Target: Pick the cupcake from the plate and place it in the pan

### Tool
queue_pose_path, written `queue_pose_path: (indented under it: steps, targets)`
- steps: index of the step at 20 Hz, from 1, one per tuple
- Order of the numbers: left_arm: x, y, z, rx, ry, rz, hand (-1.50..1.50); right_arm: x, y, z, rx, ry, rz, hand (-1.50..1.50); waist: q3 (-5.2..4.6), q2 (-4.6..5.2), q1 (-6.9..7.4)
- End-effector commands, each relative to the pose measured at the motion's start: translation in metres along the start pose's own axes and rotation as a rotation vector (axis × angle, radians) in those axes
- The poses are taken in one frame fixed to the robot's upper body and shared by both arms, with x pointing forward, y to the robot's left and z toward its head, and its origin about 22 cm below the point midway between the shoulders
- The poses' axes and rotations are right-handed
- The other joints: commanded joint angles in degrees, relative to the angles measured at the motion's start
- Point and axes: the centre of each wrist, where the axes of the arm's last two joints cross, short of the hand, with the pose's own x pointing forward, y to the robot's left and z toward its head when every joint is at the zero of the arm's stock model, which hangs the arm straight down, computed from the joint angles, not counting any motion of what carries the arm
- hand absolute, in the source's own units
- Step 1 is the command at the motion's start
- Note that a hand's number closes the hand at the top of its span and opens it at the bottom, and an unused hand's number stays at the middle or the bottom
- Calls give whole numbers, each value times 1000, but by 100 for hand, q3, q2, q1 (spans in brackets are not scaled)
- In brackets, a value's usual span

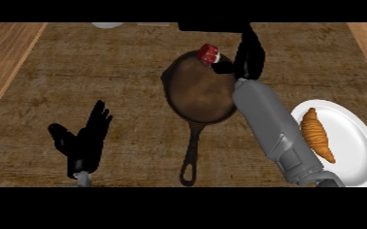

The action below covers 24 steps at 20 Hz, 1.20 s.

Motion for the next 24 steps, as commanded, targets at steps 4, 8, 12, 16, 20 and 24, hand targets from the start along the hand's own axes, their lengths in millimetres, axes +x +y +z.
queue_pose_path:
  steps: [4,8,12,16,20,24]
  targets:
    - [-5,-2,12,15,13,3,0,-4,-22,-10,-13,37,-416,-150,-1,-68,-88]
    - [-4,26,11,52,25,3,0,-44,-32,3,60,7,-597,-150,-13,-132,-264]
    - [-8,18,15,72,36,11,0,-77,-50,13,156,-52,-692,-150,-23,-161,-353]
    - [3,27,3,68,24,9,0,-98,-51,61,238,-95,-742,-150,-29,-170,-379]
    - [-3,16,16,65,36,21,0,-82,-74,101,258,-107,-730,-150,-30,-159,-329]
    - [0,16,3,70,37,-4,0,-93,-102,133,230,-77,-694,-150,-30,-144,-334]
